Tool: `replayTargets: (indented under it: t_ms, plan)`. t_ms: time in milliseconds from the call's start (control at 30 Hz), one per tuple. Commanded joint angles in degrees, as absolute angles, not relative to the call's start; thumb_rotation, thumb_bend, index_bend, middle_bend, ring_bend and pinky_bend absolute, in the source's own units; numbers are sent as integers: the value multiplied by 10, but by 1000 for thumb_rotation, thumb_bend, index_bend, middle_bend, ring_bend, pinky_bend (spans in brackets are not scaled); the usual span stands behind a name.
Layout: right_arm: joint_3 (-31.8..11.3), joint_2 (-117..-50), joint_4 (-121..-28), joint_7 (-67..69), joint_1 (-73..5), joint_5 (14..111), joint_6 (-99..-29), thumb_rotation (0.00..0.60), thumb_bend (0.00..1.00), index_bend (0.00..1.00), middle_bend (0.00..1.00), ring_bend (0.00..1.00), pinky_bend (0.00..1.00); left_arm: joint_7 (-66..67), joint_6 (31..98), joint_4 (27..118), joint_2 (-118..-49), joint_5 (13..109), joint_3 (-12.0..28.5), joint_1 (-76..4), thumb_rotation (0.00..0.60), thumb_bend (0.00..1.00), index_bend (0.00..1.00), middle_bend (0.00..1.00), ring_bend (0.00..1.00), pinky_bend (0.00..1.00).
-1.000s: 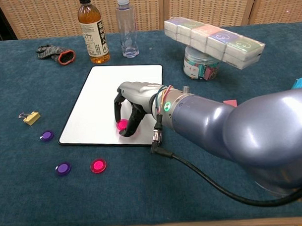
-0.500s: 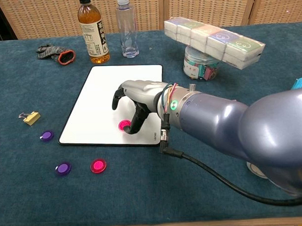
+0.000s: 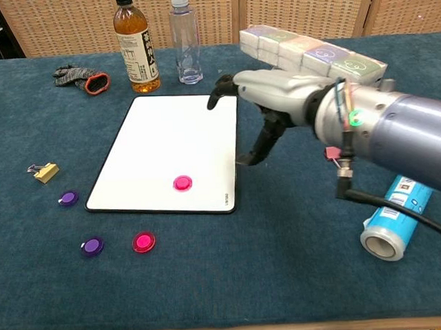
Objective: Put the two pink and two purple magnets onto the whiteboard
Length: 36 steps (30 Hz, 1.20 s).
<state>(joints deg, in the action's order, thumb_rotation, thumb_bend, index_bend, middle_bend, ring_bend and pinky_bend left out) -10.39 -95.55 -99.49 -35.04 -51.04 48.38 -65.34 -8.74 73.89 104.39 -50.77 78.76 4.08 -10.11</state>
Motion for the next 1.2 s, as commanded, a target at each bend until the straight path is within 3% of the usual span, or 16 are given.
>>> replayTargets:
  t_ms: [33,333,467,567,1033,1200]
  plan:
    - [-58,-895,-1026,-314,-462,557,-690,600,225,136,0,0,0,-84,739,1043,-511,791,40,-102,600,92,0,0,0,0]
    - [48,-771,-982,-163,-341,719,-757,600,225,135,0,0,0,-60,731,1032,-533,807,36,-114,600,92,18,0,0,0]
    - [70,-741,-947,-95,-293,747,-780,600,225,134,0,0,0,-48,721,1026,-548,826,34,-128,600,92,180,0,0,0]
    - [81,-730,-925,-55,-261,766,-801,600,225,134,0,0,0,-31,699,1027,-557,834,30,-143,600,92,239,0,0,0]
    - [62,-711,-859,50,-168,790,-859,600,225,148,0,0,0,73,663,1056,-607,877,31,-197,600,105,358,0,0,0]
    - [51,-703,-857,60,-150,799,-867,600,225,153,0,0,0,103,623,1068,-627,920,23,-236,600,170,398,0,0,0]
